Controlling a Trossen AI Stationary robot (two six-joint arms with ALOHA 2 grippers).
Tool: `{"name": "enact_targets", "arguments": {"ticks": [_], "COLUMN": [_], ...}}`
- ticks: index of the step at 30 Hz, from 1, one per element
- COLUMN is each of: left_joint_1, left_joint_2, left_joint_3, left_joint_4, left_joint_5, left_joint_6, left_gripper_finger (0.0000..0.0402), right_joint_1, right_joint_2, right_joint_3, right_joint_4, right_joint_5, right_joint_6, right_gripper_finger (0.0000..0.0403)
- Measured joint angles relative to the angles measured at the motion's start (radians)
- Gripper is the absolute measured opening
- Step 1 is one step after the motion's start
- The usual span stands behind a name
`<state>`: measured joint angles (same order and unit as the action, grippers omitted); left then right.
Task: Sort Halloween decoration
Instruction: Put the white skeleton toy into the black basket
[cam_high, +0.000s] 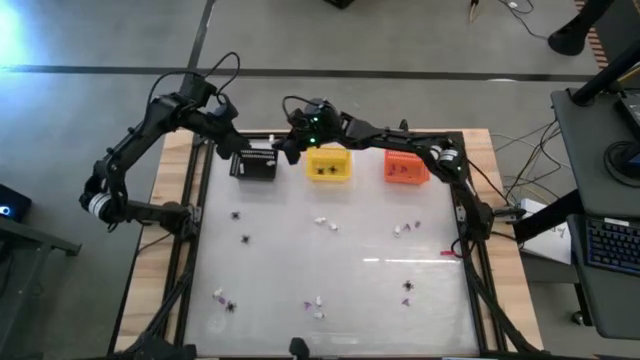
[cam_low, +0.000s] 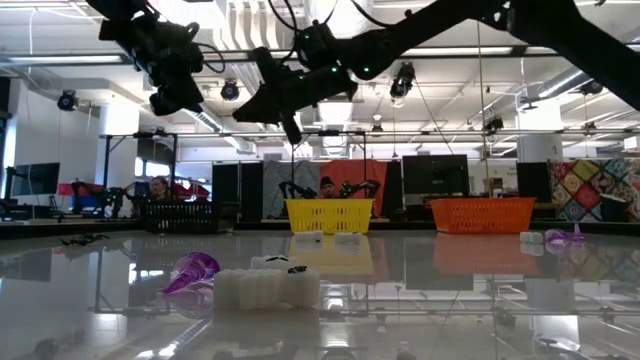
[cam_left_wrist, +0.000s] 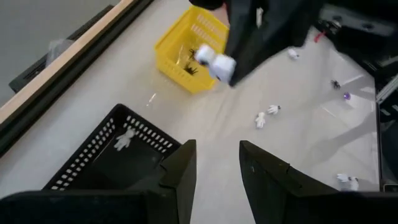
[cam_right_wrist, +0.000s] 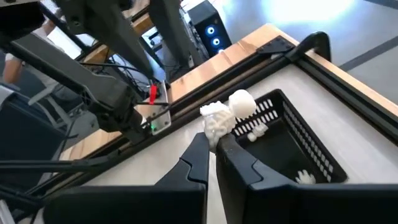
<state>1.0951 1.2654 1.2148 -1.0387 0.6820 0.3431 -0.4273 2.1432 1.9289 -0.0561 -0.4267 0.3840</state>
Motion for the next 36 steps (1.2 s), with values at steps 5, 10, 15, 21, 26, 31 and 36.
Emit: {"name": "enact_targets", "arguments": {"ticks": [5,10,15,21,26,31,36], "left_joint_1": [0.041,0.059,0.059,0.059,0.059,0.059,0.059], "left_joint_2": [0.029,0.066,0.112,0.146,0.154,0.155,0.155], "left_joint_3": [0.000,0.000,0.000,0.000,0.000,0.000,0.000], "left_joint_4": [0.010,0.032,0.060,0.076,0.081,0.089,0.098], "left_joint_5": [0.077,0.223,0.251,0.297,0.314,0.310,0.335], "left_joint_6": [0.022,0.015,-0.002,-0.015,-0.016,-0.022,-0.024], "left_gripper_finger": [0.0105,0.0105,0.0105,0.0105,0.0105,0.0105,0.0105], "right_joint_1": [0.015,0.022,0.026,0.036,0.035,0.035,0.035], "right_joint_2": [0.050,0.057,0.068,0.068,0.068,0.068,0.068], "right_joint_3": [0.092,0.115,0.124,0.124,0.124,0.124,0.124], "right_joint_4": [-0.026,-0.021,-0.017,-0.014,-0.013,-0.014,-0.014], "right_joint_5": [0.000,0.038,0.048,0.062,0.064,0.065,0.064], "right_joint_6": [-0.009,-0.031,-0.032,-0.037,-0.037,-0.037,-0.037], "right_gripper_finger": [0.0009,0.0009,0.0009,0.0009,0.0009,0.0009,0.0009]}}
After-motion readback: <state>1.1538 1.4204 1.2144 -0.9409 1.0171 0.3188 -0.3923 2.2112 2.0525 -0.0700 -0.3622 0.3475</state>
